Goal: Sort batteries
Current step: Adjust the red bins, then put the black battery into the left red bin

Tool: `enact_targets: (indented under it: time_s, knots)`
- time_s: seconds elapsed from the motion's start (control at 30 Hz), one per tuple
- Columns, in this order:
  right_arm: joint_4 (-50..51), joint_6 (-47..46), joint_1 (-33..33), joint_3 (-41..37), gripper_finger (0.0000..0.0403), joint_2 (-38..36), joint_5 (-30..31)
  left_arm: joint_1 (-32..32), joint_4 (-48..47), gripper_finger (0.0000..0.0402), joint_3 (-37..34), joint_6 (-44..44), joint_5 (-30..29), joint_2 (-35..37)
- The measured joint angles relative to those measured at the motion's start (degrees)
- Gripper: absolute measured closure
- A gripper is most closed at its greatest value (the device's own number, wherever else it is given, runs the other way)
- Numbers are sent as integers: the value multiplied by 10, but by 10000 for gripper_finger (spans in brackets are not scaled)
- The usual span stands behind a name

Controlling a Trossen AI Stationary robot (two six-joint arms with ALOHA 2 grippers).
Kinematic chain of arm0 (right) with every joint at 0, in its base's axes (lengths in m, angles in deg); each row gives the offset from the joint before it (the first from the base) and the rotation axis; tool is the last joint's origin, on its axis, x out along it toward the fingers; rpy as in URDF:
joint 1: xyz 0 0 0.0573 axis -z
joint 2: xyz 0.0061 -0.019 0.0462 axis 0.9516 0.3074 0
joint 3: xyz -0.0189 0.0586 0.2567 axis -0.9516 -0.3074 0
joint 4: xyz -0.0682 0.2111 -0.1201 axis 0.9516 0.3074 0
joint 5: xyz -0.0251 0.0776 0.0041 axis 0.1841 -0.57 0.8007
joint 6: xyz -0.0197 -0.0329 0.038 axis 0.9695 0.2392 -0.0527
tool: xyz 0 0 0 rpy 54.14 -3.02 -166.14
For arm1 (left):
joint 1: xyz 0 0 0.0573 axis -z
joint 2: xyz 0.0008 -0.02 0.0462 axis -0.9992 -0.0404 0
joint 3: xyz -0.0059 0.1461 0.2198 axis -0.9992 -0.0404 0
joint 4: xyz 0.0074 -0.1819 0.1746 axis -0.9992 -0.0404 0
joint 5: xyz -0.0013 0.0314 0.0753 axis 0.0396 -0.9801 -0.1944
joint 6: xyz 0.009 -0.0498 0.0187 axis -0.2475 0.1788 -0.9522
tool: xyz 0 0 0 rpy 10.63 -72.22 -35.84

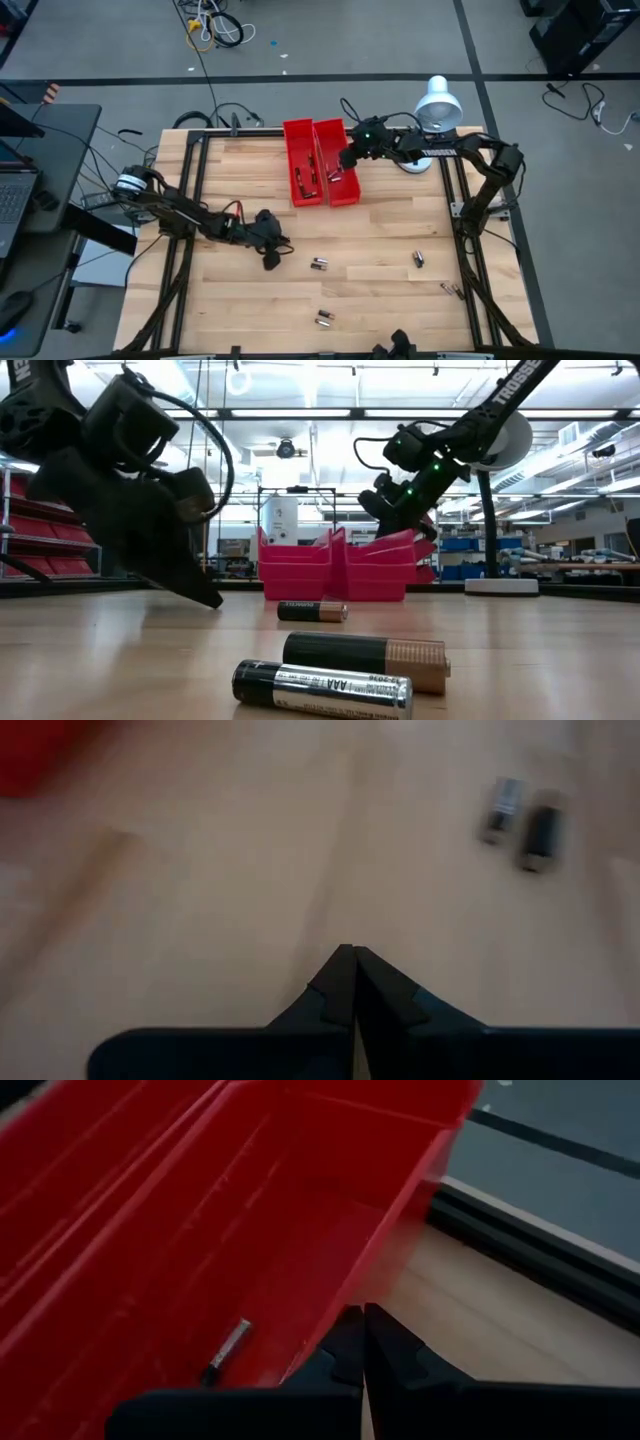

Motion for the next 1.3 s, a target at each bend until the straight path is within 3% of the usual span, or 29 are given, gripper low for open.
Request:
enact_targets:
  time_s: [0.2,0.43,0.67,0.87,1.1,1.3]
  knots:
    - [24,-21,-14,0,403,-2,5,5,16,387,18,0,15,0]
    - [129,-75,-74,0,403,-2,97,14,17,387,26,-1,7,0]
    - [50,-86,-112,0,403,-2,90,14,52,387,26,0,0,0]
    - [91,-75,-105,0,403,-8,90,27,50,387,42,11,26,0]
    - [175,-61,-129,0,403,-111,130,45,19,386,76,-91,31,0]
    - [220,-70,-214,0,402,-219,131,45,-2,363,111,-156,31,-17]
